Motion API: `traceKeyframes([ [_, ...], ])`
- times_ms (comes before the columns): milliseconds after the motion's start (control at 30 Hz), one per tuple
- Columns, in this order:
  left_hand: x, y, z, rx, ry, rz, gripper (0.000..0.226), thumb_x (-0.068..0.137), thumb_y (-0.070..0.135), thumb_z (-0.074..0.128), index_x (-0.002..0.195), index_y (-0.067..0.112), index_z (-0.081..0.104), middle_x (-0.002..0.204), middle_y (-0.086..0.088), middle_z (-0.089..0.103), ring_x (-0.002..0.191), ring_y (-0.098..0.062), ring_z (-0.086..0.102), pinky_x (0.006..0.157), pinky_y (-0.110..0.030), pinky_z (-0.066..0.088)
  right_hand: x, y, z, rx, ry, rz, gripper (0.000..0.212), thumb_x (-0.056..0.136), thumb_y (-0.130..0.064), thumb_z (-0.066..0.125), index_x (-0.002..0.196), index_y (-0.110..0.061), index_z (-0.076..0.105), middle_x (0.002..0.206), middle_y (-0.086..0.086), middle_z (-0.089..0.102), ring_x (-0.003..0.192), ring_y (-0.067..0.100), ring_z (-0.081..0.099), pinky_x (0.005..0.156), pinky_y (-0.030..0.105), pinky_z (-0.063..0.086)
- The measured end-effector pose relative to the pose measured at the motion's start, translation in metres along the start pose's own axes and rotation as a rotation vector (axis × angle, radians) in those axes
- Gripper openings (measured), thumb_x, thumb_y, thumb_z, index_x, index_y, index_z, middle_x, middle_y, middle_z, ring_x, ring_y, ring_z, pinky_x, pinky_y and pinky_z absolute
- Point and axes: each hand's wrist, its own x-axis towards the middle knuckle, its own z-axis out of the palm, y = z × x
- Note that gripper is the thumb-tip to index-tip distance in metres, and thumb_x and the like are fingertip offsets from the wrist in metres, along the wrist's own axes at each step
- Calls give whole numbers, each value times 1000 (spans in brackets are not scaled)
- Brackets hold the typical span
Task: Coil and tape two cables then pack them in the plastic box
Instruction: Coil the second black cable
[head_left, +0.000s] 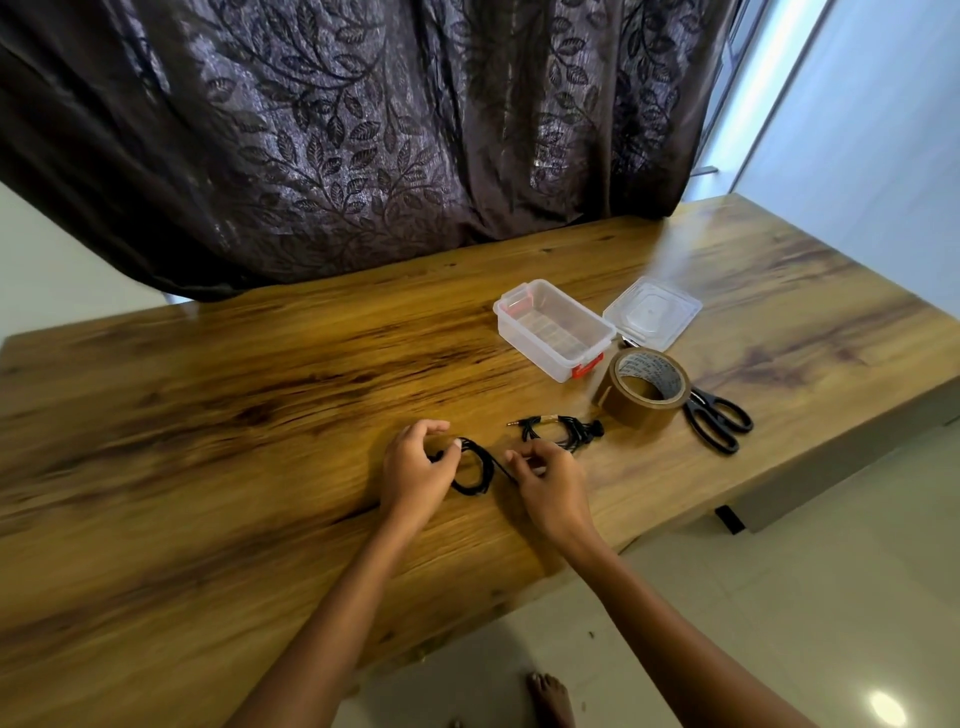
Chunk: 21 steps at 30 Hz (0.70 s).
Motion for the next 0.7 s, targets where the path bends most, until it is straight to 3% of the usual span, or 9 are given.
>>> traceKeyframes([
  [267, 3, 8, 0, -13, 0, 37, 16, 88, 23, 58, 104, 21, 60, 120, 2, 56, 119, -14, 46, 91, -27, 39, 0, 4, -13, -22, -22, 8, 8, 90, -19, 57, 90, -17, 65, 93, -1, 63, 89, 12, 58, 75, 25, 50],
  [467, 6, 3, 2, 5, -16, 23, 10, 88, 23, 58, 98, 23, 59, 119, 1, 58, 118, -17, 48, 89, -30, 42, -10, 15, -29, -196, -20, -119, 7, 89, -15, 58, 91, -17, 64, 95, -7, 57, 94, 12, 54, 83, 27, 48],
  [700, 8, 5, 6, 26, -16, 15, 10, 89, 23, 58, 99, 22, 60, 117, 2, 58, 115, -16, 50, 86, -31, 45, -6, 19, -39, -180, -39, -145, 11, 88, -14, 58, 95, -19, 64, 101, -5, 59, 96, 11, 56, 86, 27, 49],
])
